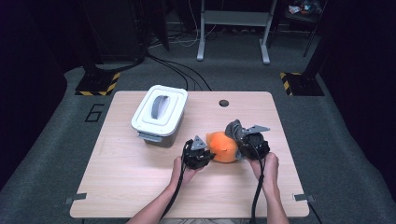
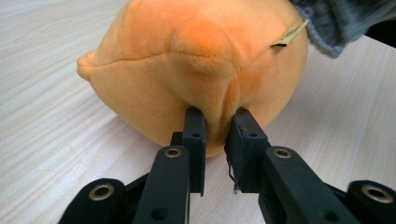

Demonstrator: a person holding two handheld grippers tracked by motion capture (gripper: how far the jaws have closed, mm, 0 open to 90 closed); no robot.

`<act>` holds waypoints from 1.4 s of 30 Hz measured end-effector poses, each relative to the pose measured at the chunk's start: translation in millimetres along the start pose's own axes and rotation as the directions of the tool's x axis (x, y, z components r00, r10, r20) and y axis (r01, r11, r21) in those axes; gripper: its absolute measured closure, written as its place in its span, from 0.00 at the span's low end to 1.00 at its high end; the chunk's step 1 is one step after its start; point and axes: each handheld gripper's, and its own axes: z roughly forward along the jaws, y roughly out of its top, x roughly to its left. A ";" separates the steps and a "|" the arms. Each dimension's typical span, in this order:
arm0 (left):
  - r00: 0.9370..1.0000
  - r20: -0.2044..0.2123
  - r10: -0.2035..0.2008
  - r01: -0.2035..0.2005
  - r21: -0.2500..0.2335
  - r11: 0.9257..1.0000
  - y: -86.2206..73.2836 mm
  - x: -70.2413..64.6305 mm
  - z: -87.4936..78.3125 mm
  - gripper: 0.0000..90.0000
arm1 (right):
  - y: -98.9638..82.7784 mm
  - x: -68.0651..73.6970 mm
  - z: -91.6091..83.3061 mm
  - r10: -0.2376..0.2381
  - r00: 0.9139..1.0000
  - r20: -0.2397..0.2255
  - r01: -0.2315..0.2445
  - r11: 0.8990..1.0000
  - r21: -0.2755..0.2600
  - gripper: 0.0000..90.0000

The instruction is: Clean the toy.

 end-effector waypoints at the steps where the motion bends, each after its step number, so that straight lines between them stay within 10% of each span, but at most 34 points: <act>1: 1.000 -0.007 0.007 -0.007 -0.002 1.000 -0.2 -0.2 -0.3 0.83 | 0.0 -0.7 4.3 0.000 1.000 -0.003 0.000 1.000 0.000 0.81; 13: 0.994 -0.081 0.073 -0.071 0.025 0.997 -2.3 -3.1 7.9 0.40 | 1.8 -9.6 18.8 0.039 0.999 0.005 -0.039 0.999 0.011 0.81; 20: 0.984 -0.123 0.131 -0.130 0.019 0.991 -2.3 -9.1 16.4 0.65 | 0.3 -13.6 21.8 0.053 0.999 -0.006 -0.053 0.999 -0.004 0.82; 24: 0.991 -0.093 0.100 -0.099 0.009 0.995 0.5 -6.6 12.2 0.80 | -1.5 -17.1 15.6 0.067 0.997 -0.027 -0.067 0.997 -0.030 0.82; 36: 1.000 0.000 -0.009 0.009 0.004 1.000 11.8 -8.6 -1.8 0.84 | 8.7 11.4 -31.2 -0.022 0.990 -0.140 0.002 0.990 -0.139 0.82; 42: 1.000 0.023 -0.012 0.012 0.009 1.000 13.1 -8.3 -2.2 0.84 | 14.9 28.9 -26.2 -0.062 0.979 -0.196 0.037 0.991 -0.125 0.82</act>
